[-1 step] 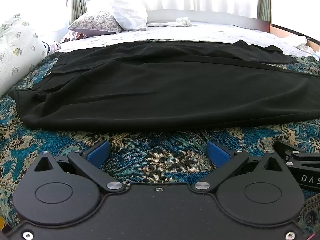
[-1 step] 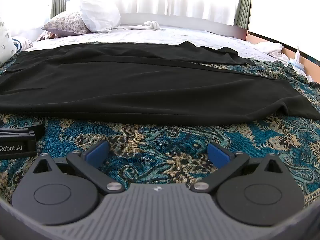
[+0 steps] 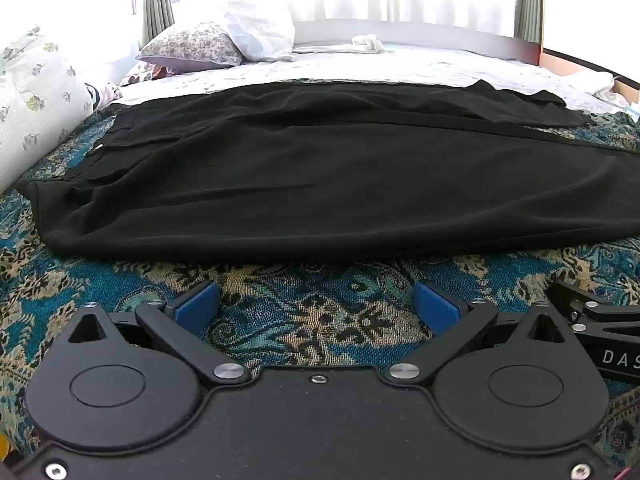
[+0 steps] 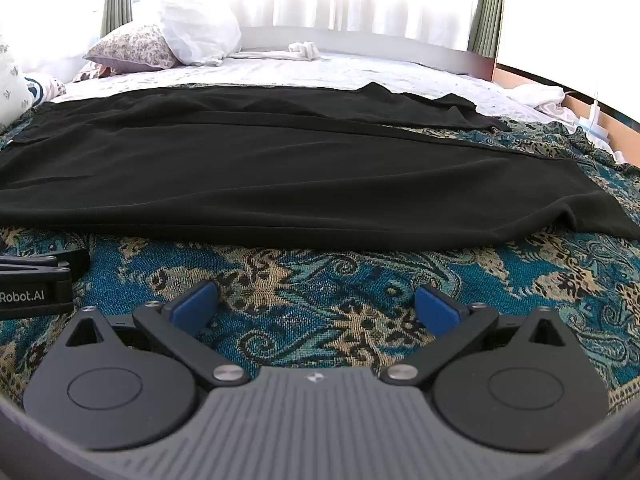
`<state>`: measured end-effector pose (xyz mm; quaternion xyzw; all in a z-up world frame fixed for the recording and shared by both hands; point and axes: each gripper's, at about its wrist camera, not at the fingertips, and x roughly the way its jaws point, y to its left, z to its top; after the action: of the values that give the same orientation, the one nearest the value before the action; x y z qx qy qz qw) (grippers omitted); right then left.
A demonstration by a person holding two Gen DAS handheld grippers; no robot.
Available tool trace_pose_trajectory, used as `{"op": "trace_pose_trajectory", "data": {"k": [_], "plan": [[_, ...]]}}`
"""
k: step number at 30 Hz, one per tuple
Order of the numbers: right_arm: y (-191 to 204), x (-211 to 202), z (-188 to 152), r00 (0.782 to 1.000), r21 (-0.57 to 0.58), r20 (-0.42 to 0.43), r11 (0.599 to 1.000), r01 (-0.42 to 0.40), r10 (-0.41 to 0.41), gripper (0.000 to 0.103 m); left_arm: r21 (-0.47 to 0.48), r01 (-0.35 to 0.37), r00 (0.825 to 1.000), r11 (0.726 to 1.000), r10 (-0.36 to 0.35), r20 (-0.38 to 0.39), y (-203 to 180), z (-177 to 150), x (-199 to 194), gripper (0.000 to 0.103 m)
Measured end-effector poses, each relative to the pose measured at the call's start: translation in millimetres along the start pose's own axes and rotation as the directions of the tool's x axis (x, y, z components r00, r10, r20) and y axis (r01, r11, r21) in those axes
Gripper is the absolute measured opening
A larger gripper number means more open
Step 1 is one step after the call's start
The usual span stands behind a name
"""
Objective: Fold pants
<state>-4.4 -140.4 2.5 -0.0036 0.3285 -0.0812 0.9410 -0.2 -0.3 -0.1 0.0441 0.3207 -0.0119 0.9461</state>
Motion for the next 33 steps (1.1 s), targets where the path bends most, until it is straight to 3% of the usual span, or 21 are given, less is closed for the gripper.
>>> {"op": "trace_pose_trajectory", "data": {"k": [33], "plan": [[-2.9,1.1,-0.5,1.000,0.003,0.003,1.000,-0.002,0.002,0.103,-0.009,0.007,1.000,1.000,-0.007,0.003,-0.7,0.0,-0.4,0.103]]}}
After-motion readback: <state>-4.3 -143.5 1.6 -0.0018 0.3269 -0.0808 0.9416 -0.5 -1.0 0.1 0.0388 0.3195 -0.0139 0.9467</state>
